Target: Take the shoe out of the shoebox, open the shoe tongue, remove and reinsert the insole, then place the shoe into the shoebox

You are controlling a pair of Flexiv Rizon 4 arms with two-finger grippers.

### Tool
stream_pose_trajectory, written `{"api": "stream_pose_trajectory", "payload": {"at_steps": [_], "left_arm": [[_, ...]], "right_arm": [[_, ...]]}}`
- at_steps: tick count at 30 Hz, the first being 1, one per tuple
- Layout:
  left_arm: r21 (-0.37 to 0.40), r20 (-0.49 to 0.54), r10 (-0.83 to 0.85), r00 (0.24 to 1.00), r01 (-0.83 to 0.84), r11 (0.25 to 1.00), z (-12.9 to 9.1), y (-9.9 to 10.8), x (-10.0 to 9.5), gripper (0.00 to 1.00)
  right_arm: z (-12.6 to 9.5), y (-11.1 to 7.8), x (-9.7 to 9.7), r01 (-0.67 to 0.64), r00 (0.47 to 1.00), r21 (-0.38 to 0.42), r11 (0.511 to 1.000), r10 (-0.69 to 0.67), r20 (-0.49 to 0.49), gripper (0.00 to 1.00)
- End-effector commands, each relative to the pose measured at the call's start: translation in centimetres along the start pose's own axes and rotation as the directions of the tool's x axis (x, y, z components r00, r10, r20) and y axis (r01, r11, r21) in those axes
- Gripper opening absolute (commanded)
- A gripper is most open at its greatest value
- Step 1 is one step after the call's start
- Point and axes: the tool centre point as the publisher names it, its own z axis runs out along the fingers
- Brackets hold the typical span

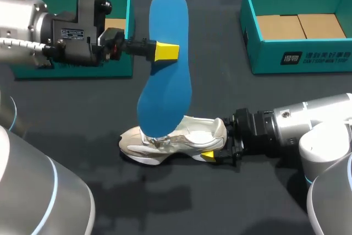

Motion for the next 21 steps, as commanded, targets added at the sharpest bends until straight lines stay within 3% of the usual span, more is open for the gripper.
{"api": "stream_pose_trajectory", "payload": {"at_steps": [1,11,21], "left_arm": [[-0.01,-0.001,0.02,1.0,-0.02,1.0,0.6,-0.2,0.0,0.0],[0.045,-0.029,0.023,0.999,-0.022,0.999,2.1,2.8,-0.9,0.0],[0.105,-0.007,0.038,0.999,-0.037,0.994,1.1,2.9,-0.9,0.0]], "right_arm": [[0.2,-0.1,0.0,-0.001,1.0,0.003,1.0,0.001,0.001,0.0],[0.2,-0.1,0.0,-0.001,1.0,0.003,1.0,0.001,0.001,0.0],[0.2,-0.1,0.0,-0.001,1.0,0.003,1.0,0.001,0.001,0.0]]}}
